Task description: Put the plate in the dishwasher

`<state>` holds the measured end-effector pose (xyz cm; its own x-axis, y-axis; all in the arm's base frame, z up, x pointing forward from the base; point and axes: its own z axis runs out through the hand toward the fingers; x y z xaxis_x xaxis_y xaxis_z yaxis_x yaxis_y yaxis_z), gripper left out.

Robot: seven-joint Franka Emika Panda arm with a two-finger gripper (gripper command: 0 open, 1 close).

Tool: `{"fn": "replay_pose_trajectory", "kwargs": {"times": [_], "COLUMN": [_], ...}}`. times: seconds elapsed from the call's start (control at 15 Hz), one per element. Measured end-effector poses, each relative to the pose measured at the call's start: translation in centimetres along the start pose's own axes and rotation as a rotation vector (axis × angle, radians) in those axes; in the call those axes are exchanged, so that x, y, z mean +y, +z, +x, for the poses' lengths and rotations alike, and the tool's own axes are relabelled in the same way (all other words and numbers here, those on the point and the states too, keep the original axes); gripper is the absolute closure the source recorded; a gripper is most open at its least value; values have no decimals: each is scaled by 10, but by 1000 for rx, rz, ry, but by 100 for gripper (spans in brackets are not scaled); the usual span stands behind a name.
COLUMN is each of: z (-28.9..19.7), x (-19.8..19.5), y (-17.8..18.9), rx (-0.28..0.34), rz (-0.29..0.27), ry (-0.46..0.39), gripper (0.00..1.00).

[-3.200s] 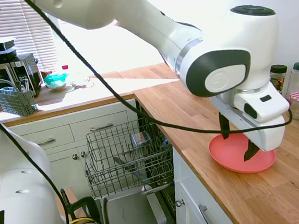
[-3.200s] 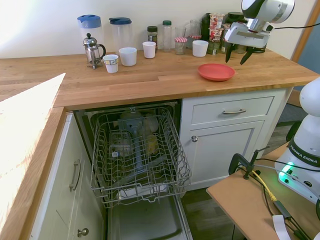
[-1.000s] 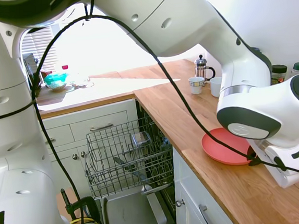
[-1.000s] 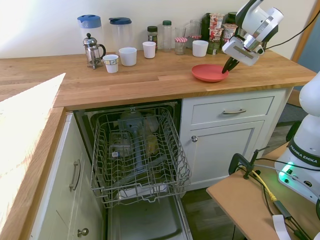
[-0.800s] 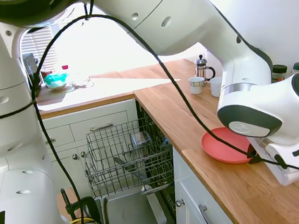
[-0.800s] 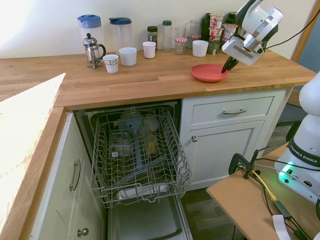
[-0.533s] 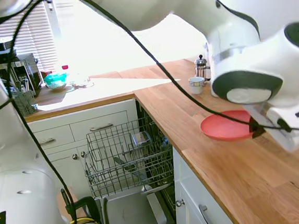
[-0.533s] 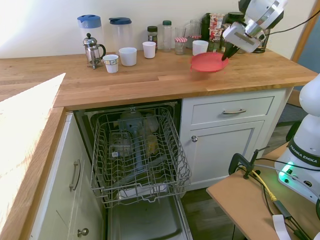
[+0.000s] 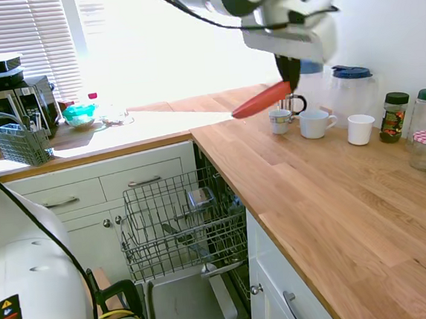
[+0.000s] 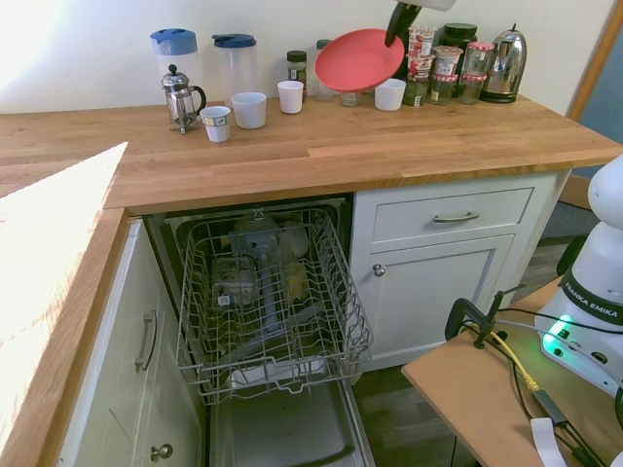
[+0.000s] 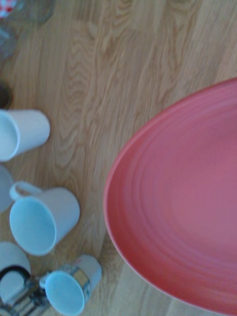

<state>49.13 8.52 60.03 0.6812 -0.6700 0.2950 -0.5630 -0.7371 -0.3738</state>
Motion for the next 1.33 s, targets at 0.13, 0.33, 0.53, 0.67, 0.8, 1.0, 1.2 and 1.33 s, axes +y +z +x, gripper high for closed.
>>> {"fn": "replay_pose_trajectory", "kwargs": {"times": [0.13,0.33,0.53,0.67,0.8,1.0,1.2,1.33], "z": [-64,-166,-266,-333,-388,-458,-510,-534], "x": [-56,-106,-126,-129,-132,-139,-123,-110], "y": [3,30,63,92,121,162,226,264], "rx": [58,126,204,267,312,379,468,474], "rz": [-63,-158,-214,-227,-242,-273,-344,-394], "ry": [-121,-312,-500,-607,-700,-857,-1015,-1072], "gripper": [100,100,100,100,100,100,100,100]}}
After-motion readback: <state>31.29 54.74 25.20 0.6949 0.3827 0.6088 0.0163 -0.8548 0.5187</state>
